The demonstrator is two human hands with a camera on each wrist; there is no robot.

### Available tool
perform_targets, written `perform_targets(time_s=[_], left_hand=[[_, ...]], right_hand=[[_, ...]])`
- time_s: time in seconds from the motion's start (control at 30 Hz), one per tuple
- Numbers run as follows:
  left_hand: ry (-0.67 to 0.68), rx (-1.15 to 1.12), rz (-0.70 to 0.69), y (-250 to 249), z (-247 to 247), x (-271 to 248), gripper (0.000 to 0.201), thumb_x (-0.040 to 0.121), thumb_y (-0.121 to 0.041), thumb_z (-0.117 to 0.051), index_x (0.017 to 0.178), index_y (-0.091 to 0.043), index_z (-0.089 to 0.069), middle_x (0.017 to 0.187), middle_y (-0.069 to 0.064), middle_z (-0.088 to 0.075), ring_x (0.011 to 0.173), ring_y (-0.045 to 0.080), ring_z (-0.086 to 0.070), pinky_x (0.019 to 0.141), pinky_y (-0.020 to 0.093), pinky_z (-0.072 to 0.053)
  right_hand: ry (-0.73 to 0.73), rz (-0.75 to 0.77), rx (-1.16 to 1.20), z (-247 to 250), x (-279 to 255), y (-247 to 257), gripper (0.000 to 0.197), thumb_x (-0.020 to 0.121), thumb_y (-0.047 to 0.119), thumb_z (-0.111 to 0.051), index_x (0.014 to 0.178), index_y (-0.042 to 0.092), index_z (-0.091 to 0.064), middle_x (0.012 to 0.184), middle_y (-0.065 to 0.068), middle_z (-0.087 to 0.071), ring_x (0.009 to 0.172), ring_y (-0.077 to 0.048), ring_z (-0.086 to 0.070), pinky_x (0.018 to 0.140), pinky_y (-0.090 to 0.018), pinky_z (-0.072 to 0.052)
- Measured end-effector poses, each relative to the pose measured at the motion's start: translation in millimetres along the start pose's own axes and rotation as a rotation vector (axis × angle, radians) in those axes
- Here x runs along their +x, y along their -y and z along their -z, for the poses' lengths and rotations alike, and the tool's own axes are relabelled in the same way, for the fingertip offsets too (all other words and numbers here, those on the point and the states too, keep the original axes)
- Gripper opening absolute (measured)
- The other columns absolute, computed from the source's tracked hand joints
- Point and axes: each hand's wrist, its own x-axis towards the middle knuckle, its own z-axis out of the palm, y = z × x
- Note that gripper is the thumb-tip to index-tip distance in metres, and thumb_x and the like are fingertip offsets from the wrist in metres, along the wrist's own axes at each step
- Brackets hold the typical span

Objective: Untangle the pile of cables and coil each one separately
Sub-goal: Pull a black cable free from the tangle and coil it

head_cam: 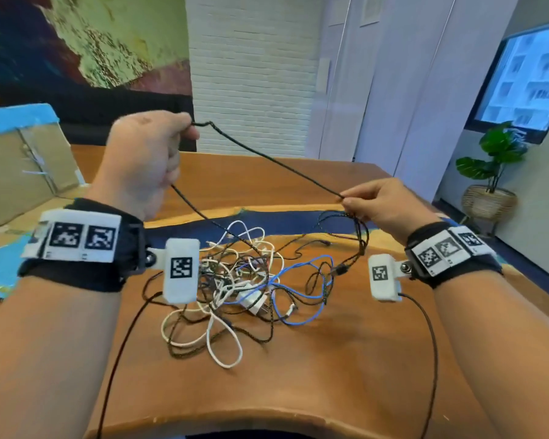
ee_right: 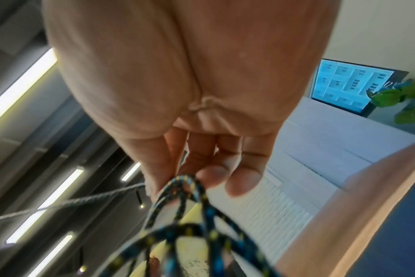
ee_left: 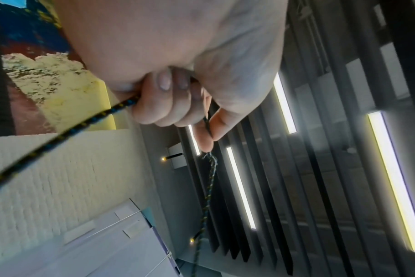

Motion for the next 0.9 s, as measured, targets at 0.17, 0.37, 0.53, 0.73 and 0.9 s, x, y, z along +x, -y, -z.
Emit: perform_targets(time_s=[0.17, 0.37, 0.53, 0.73, 0.9], left_hand=[[0.020, 0.489, -0.100, 7, -20, 1, 0.022, 0.095, -0.012, -0.059, 0.098, -0.028, -0.075, 0.073, 0.006, -0.046, 0.052, 0.012, -0.034, 0.041, 0.020, -0.027], [0.321, 0.397, -0.002, 11, -65, -15, 0.043, 0.095, -0.035, -0.071, 0.135, -0.028, -0.058, 0.087, -0.001, -0.064, 0.055, 0.005, -0.050, 0.057, 0.022, -0.042], [0.326, 0.360, -0.061, 13, -87, -14, 0.024, 0.094, -0.033, -0.071, 0.102, -0.010, -0.070, 0.063, -0.007, -0.051, 0.050, 0.007, -0.040, 0.049, 0.024, -0.032], [0.255, 0.281, 0.089, 24, -69, -10, 0.026, 0.097, -0.023, -0.065, 0.077, -0.012, -0.052, 0.051, -0.005, -0.032, 0.041, 0.010, -0.026, 0.044, 0.025, -0.021], [0.346, 0.375, 0.146, 41, -69, -21, 0.032, 0.096, -0.035, -0.067, 0.079, -0.014, -0.051, 0.069, 0.009, -0.025, 0.049, 0.016, -0.021, 0.047, 0.031, -0.023]], right_hand=[[-0.161, 0.034, 0.438, -1, 2, 49, 0.009, 0.100, 0.008, -0.061, 0.092, 0.010, -0.066, 0.069, -0.006, -0.068, 0.046, -0.012, -0.051, 0.042, -0.023, -0.045], [-0.014, 0.194, 0.644, -8, -9, 115, 0.007, 0.103, 0.011, -0.057, 0.096, 0.010, -0.057, 0.078, -0.014, -0.072, 0.056, -0.022, -0.066, 0.051, -0.029, -0.056], [-0.006, 0.286, 0.616, -8, -8, 126, 0.008, 0.104, 0.011, -0.054, 0.096, 0.011, -0.056, 0.074, -0.010, -0.068, 0.057, -0.021, -0.060, 0.053, -0.033, -0.055], [-0.164, 0.001, 0.588, -5, 2, 70, 0.008, 0.104, 0.012, -0.053, 0.098, 0.012, -0.057, 0.059, -0.001, -0.051, 0.052, -0.013, -0.049, 0.054, -0.032, -0.056], [-0.036, -0.142, 0.664, -19, -3, 38, 0.017, 0.108, 0.015, -0.044, 0.102, 0.010, -0.060, 0.055, 0.002, -0.044, 0.055, -0.016, -0.057, 0.083, -0.055, -0.059]])
